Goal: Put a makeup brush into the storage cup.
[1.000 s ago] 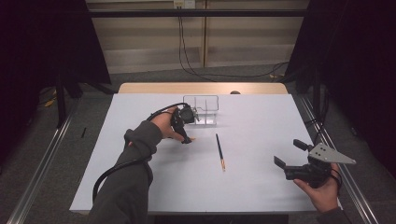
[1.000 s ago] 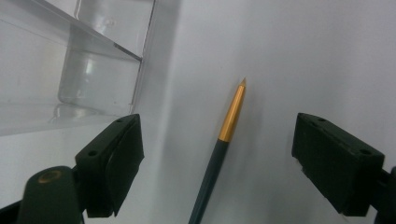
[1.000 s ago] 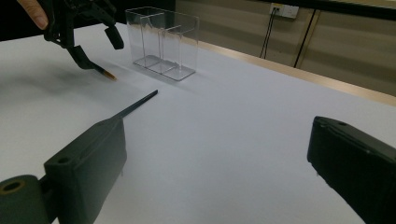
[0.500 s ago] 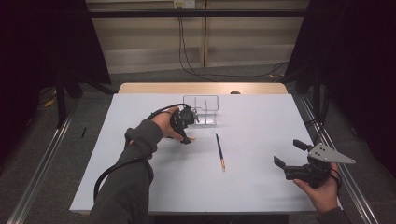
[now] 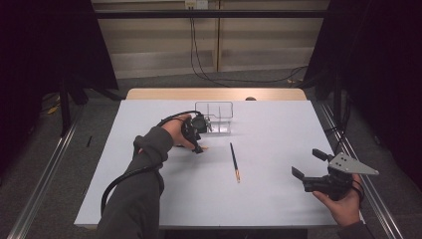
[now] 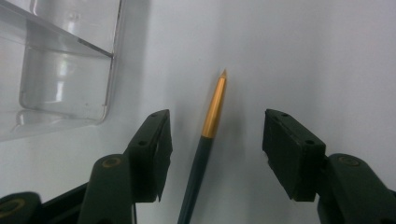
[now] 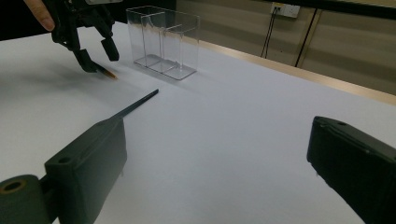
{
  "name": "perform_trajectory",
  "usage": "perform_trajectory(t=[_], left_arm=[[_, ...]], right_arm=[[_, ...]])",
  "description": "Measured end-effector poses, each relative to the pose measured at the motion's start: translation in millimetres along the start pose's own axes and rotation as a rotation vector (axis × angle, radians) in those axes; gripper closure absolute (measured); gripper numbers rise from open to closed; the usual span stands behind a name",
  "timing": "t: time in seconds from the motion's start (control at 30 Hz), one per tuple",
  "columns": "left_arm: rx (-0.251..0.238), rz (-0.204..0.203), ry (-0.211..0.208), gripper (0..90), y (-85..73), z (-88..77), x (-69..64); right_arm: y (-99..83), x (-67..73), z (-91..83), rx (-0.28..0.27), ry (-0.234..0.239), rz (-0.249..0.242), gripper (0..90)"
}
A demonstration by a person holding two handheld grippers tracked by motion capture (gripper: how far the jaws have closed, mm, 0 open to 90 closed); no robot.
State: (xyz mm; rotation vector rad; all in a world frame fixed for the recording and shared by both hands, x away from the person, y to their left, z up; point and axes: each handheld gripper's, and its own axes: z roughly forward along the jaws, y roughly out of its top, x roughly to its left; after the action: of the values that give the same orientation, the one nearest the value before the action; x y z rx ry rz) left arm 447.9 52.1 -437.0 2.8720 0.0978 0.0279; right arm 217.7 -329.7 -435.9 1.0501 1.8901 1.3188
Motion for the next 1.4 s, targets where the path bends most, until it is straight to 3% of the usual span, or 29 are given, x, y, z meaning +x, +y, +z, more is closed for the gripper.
perform_trajectory(t=[0.4, 0.73, 0.93, 1.2, 1.4], left_arm=[[0.011, -0.004, -0.033, 54.2, -1.3, 4.4, -0.4], [0.013, 0.003, -0.029, 62.7, -0.4, 6.7, -1.1], [0.048, 0.017, -0.043, 66.4, 0.2, 10.3, -1.5], [0.053, 0.005, -0.049, 70.8, 0.3, 11.1, -0.2], [0.047, -0.030, -0.051, 72.4, -0.7, 11.9, 0.7]], right_arm=[[-0.4, 0.0, 0.2, 0.002, -0.001, -0.002, 4.4], [-0.5, -0.2, 0.1, 0.003, -0.003, -0.004, 4.4], [-0.6, -0.4, -0.3, 0.008, 0.000, 0.000, 4.4], [-0.9, -0.5, -0.1, 0.006, -0.002, 0.000, 4.4], [-0.8, 0.0, 0.0, 0.006, -0.010, -0.001, 4.4]])
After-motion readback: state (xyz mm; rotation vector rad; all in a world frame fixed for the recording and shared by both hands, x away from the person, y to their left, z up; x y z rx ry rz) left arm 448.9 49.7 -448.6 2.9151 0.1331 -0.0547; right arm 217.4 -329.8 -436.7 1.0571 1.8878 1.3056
